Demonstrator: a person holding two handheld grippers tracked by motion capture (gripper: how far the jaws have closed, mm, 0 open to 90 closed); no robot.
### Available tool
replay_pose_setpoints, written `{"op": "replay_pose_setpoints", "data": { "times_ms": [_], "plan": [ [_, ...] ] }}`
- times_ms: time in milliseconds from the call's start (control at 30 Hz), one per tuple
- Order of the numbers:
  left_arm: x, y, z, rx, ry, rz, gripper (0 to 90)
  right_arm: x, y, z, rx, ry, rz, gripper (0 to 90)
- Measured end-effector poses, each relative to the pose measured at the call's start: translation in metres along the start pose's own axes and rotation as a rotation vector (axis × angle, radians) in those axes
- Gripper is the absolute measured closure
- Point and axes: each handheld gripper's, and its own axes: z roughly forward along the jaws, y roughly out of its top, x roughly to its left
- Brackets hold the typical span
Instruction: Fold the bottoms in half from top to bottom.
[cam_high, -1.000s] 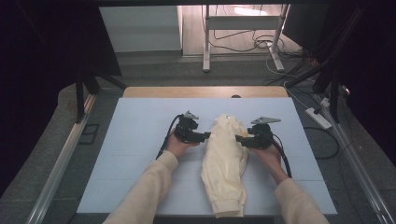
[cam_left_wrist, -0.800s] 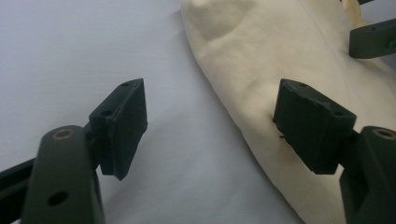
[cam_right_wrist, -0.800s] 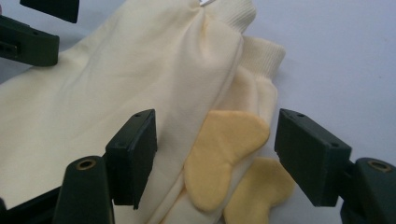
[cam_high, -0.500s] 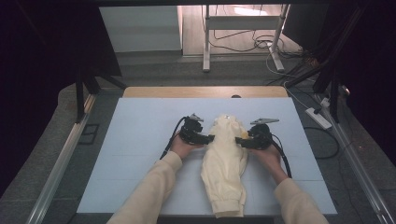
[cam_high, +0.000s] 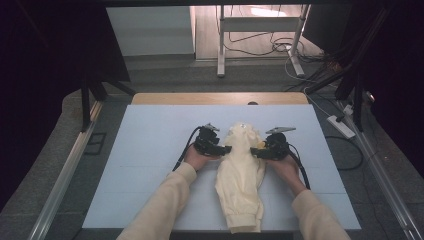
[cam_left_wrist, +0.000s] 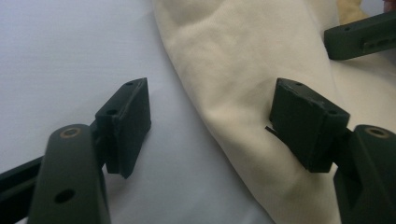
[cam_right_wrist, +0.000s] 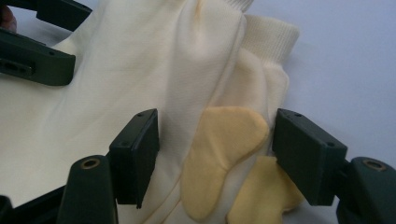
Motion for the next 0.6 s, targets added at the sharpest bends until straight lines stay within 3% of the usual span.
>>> {"op": "replay_pose_setpoints", "data": {
  "times_ms": [133, 200, 400, 600],
  "plan": [
    [-0.003, 0.0, 0.001, 0.005, -0.03, 0.011, 34.9, 0.002, 0.001, 0.002, -0.004, -0.005, -0.006, 33.3],
    [-0.005, 0.0, 0.002, 0.009, -0.05, 0.021, 42.1, 0.002, 0.001, 0.002, -0.004, -0.001, -0.003, 36.7],
    [-0.01, 0.001, 0.002, 0.017, -0.056, 0.034, 60.5, 0.003, 0.002, 0.002, 0.003, 0.033, -0.017, 61.4],
    [-0.017, 0.002, 0.001, 0.014, -0.039, 0.078, 76.4, 0.004, 0.003, 0.002, -0.001, 0.057, -0.029, 72.6]
  ]
}}
